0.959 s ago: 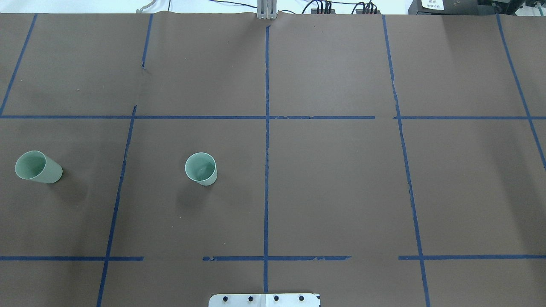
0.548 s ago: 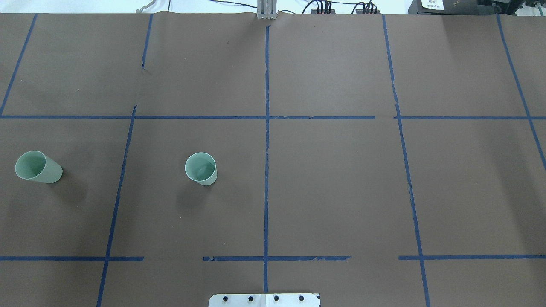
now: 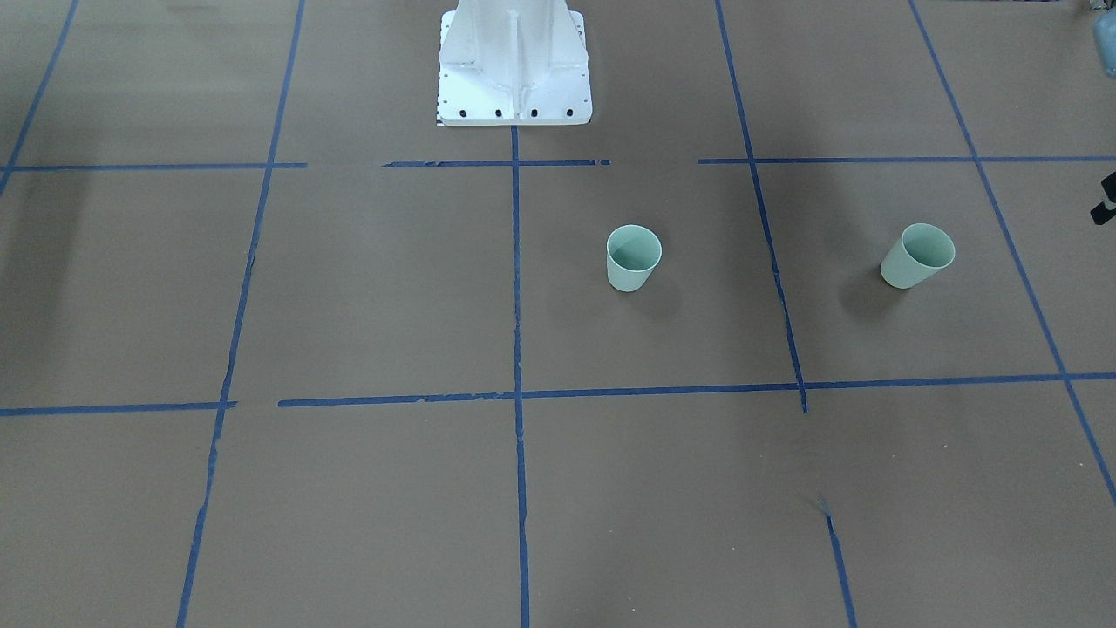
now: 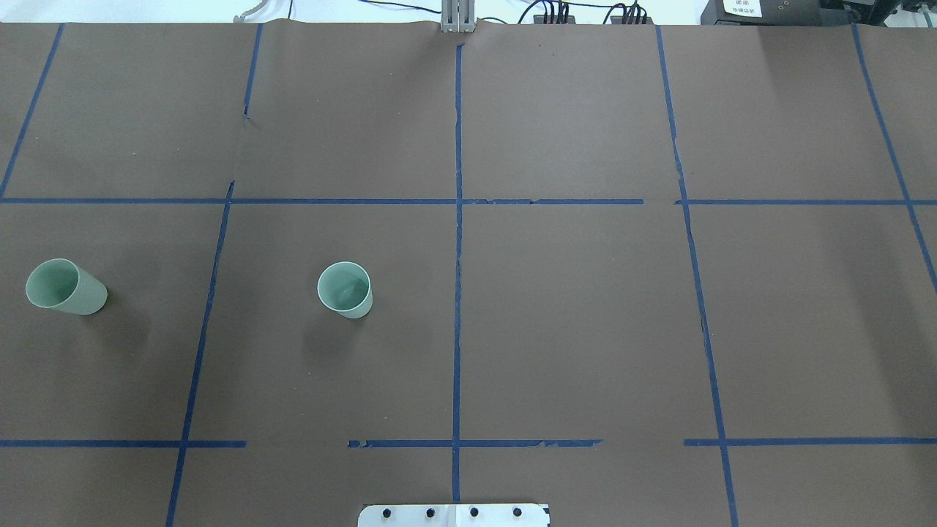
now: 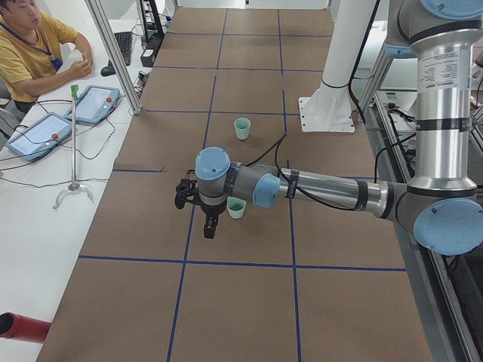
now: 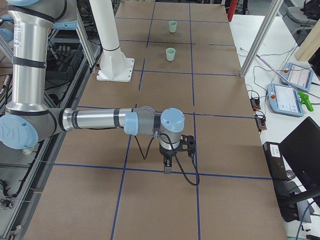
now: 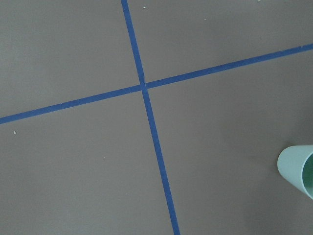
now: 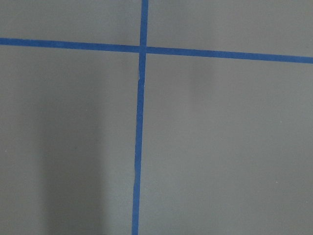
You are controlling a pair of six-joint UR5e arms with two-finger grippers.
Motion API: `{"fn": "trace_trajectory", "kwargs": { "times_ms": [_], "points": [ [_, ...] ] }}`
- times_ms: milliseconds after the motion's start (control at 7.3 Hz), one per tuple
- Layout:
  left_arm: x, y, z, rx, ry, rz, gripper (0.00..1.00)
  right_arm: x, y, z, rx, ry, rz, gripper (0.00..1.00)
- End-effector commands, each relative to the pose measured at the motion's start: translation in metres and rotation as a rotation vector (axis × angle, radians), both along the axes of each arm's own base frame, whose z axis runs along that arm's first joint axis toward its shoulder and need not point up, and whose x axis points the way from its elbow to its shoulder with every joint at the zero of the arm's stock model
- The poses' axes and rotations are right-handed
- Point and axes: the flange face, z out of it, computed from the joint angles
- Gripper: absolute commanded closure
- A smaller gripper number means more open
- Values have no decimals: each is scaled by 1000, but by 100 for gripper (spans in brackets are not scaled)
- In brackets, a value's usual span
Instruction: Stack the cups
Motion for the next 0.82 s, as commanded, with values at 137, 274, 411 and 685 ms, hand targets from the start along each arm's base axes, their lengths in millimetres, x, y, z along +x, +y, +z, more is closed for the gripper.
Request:
{"fn": "trace_trajectory", "kwargs": {
  "times_ms": [137,274,411,685],
  "points": [
    [90,18,-3,-46,33,-112,0,0,0,0,0,0,1,0],
    [110,25,-4,-52,37,-142,0,0,0,0,0,0,-1,0],
    [130,30,-5,-76,39,-137,0,0,0,0,0,0,-1,0],
    [150,36,0,-97,17,-137,0,0,0,0,0,0,-1,0]
  ]
}}
